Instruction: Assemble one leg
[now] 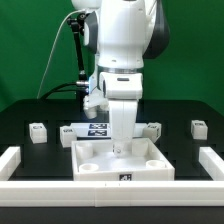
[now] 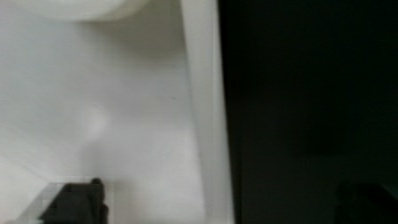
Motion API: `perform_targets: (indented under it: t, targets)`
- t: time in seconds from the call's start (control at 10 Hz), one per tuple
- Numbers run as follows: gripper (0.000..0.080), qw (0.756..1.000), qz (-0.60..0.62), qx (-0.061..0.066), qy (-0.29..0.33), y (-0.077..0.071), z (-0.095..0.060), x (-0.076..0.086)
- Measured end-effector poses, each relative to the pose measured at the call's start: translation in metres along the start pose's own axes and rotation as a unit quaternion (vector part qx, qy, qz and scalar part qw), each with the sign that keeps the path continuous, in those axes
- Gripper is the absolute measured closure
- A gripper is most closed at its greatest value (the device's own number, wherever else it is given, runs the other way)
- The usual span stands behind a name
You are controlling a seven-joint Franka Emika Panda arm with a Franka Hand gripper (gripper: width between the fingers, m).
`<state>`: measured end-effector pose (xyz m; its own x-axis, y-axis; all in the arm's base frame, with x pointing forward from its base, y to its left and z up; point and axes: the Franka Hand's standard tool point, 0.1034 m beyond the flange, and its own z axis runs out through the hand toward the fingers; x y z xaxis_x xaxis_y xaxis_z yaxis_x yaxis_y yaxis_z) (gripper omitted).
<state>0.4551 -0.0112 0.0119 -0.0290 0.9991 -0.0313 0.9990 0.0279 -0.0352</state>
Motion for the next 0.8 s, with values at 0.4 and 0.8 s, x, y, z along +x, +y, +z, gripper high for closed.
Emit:
perform_targets:
  t: [0.4,0.8]
  targets:
    - [0.0553,1.000,0.000,0.000,0.000,-0.0004,0.0004,0.0000]
    - [0.0741,1.000,0.000,-0.003,0.001,0.0010,-0.0004,0.0002]
